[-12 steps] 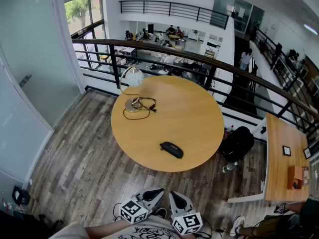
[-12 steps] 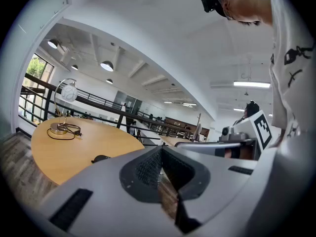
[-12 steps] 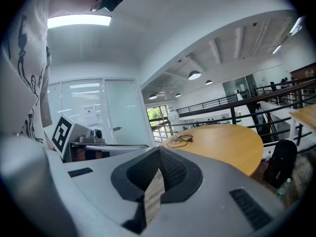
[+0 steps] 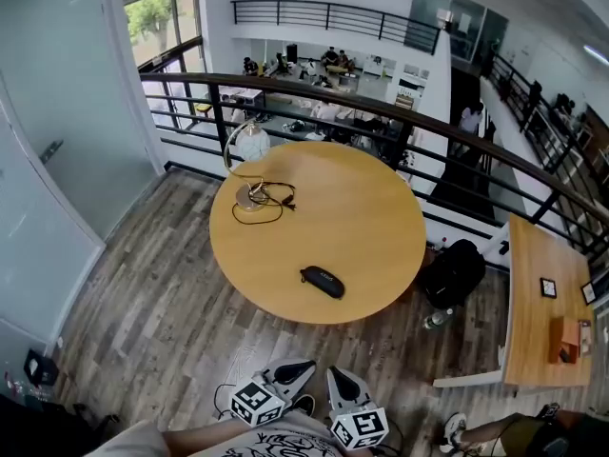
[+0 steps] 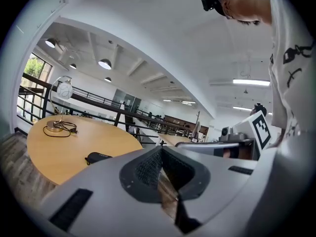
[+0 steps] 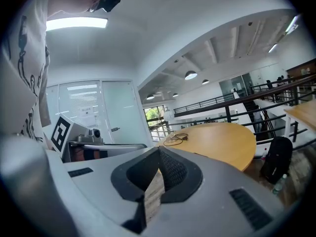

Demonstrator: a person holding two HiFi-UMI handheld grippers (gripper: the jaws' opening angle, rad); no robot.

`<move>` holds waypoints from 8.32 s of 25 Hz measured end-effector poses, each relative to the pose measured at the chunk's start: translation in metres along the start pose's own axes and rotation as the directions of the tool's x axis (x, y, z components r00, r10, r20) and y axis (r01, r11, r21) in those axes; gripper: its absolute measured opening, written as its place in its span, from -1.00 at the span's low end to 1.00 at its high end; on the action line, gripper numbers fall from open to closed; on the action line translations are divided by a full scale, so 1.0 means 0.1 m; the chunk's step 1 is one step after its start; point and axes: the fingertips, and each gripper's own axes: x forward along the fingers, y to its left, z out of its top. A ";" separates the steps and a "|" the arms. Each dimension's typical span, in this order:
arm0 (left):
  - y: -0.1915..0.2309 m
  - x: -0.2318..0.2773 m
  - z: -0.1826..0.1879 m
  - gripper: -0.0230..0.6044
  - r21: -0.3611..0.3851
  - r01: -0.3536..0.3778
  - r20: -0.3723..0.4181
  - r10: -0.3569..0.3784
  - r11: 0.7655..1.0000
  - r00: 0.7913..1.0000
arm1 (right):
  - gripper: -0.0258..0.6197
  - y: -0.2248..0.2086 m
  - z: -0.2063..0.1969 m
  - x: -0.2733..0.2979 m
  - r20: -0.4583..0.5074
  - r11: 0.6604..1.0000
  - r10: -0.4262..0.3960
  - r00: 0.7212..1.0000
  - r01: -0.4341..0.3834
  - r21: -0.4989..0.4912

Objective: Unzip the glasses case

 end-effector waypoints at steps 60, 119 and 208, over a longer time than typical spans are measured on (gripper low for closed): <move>3.08 1.66 1.17 -0.91 -0.083 -0.026 -0.008 0.026 0.996 1.000 | -0.84 -1.55 1.10 3.10 -0.058 1.000 0.000 0.998 -0.001 -0.021; 2.97 2.67 -1.29 -0.91 -0.086 0.134 -0.610 -0.159 0.987 0.776 | -0.85 -2.80 -2.05 2.54 -0.898 0.891 -0.002 0.439 -0.407 -0.201; 2.86 2.39 -1.37 -0.91 -0.126 0.148 -0.710 -0.193 0.981 0.677 | -0.85 -2.85 -1.83 2.96 -0.892 0.865 -0.021 0.452 -0.439 -0.243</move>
